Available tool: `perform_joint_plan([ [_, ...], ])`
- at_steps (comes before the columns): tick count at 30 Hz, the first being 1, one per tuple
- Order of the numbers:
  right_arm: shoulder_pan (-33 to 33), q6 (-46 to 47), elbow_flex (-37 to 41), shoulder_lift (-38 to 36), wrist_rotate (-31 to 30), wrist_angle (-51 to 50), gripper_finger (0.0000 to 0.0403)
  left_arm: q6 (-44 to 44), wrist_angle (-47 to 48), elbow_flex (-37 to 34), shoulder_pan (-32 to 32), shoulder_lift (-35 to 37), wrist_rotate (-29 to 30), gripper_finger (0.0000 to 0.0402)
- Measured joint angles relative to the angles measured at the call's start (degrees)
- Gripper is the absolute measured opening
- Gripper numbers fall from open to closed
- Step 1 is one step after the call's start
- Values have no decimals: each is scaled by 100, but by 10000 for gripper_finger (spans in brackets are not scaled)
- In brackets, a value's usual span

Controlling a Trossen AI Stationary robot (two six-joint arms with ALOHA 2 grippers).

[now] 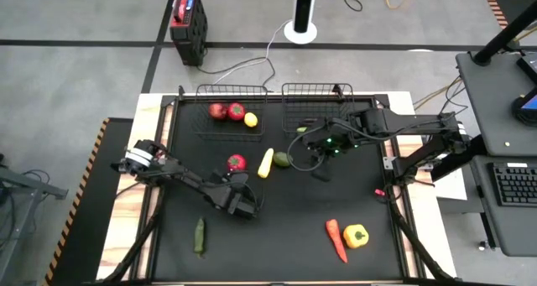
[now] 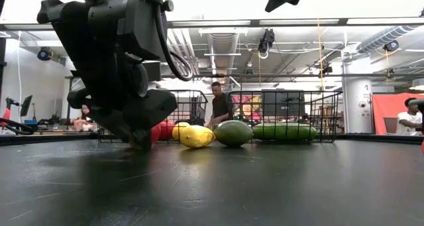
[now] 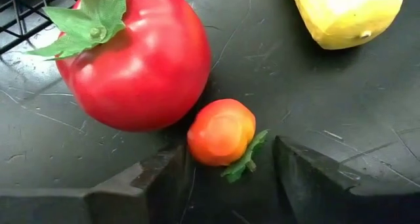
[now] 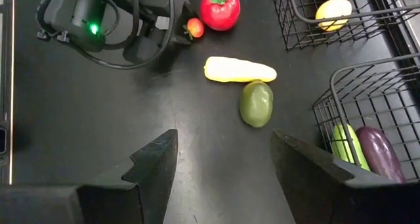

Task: Sort produce into baskets
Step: Put the persimmon into the left wire basket

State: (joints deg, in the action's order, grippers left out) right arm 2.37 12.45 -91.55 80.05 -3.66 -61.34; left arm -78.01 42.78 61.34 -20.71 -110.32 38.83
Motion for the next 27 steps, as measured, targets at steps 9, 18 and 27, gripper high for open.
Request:
perform_joint_plan([
  [9, 0, -2, 0, 0, 0, 15, 233, 20, -3, 0, 0, 0, -29, 153],
  [18, 0, -2, 0, 0, 0, 13, 233, 507, 78, 8, -118, 165, -440, 102],
  [27, 1, -66, 0, 0, -2, 35, 233, 1571, 215, 50, -592, 1142, -1081, 92],
])
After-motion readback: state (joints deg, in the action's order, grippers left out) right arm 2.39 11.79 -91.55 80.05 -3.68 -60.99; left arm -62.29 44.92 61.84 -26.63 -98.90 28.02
